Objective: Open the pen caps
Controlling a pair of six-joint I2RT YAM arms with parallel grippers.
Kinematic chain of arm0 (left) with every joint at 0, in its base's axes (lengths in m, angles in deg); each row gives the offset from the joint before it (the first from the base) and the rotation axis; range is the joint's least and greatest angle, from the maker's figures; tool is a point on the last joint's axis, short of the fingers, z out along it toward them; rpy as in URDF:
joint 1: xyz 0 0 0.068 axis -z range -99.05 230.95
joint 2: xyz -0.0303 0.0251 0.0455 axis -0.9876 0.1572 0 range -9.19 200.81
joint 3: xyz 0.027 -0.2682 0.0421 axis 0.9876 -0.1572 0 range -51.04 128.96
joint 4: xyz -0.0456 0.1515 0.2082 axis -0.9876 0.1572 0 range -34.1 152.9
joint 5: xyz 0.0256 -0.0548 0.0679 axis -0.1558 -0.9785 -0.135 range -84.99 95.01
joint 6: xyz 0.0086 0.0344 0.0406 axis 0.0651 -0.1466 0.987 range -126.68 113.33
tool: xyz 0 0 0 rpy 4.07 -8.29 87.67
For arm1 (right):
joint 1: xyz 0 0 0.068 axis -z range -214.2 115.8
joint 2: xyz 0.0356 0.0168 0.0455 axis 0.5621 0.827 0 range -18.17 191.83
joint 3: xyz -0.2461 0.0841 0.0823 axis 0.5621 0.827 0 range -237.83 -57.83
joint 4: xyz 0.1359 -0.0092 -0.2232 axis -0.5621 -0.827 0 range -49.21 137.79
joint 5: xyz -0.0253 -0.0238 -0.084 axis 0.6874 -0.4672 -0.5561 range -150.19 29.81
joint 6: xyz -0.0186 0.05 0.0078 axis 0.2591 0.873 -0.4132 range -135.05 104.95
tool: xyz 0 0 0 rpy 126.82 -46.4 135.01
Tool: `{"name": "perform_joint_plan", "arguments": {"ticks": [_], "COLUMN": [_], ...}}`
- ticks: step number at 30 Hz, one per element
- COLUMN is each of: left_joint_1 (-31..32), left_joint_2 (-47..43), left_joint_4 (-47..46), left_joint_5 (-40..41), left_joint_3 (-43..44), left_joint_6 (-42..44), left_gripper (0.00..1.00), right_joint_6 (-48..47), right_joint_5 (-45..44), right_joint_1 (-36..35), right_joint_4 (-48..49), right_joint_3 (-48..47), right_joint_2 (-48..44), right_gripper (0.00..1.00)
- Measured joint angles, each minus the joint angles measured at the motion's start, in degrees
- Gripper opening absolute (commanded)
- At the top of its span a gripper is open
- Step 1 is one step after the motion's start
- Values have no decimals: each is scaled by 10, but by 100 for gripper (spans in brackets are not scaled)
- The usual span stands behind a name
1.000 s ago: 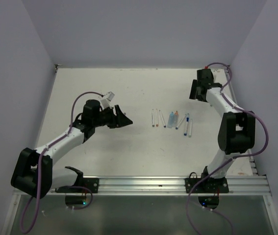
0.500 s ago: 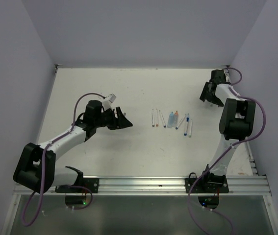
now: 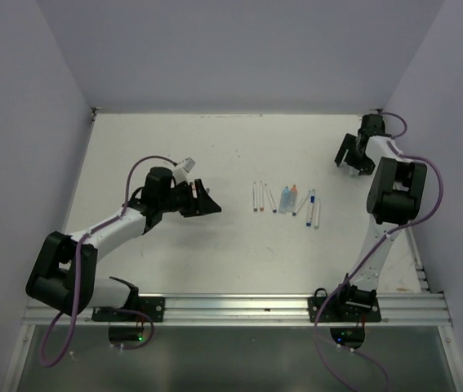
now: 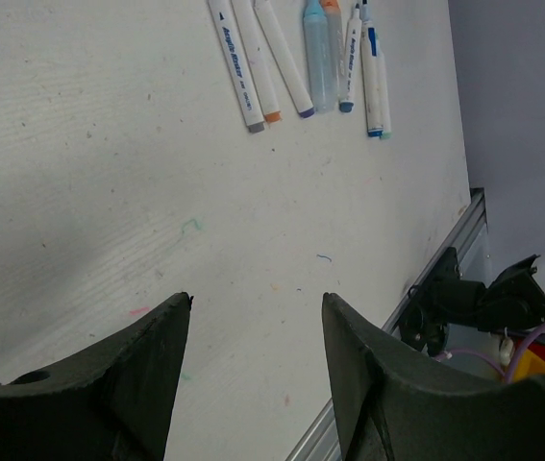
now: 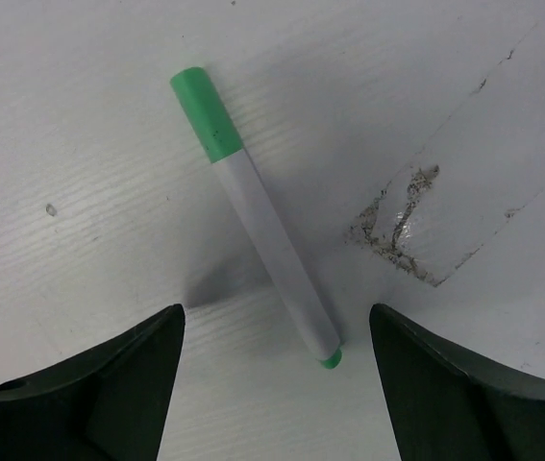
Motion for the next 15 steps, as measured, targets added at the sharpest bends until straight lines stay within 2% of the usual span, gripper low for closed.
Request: {"name": "perform_joint_plan", "arguments": {"ticks": [2, 8, 11, 13, 15], "left_joint_1": [0, 0, 0, 0, 0], "left_joint_2": [0, 0, -3, -12, -23], "left_joint_4": [0, 0, 0, 0, 0], "left_joint_5": [0, 0, 1, 3, 4], "left_joint_3": [0, 0, 0, 0, 0], "left_joint_6": [0, 0, -1, -1, -1], "left_gripper": [61, 61, 61, 61, 61], "right_joint_6": [-3, -15, -21, -24, -25], "right_joint_5": [14, 24, 8, -1, -3], "right_joint_1": [3, 6, 6, 5, 3], "right_joint_4": [-7, -35, -44, -50, -55], "right_joint_3": [-13, -35, -39, -41, -42], "right_joint_2": [8, 20, 23, 23, 23], "right_gripper": [77, 53, 7, 0, 0]}}
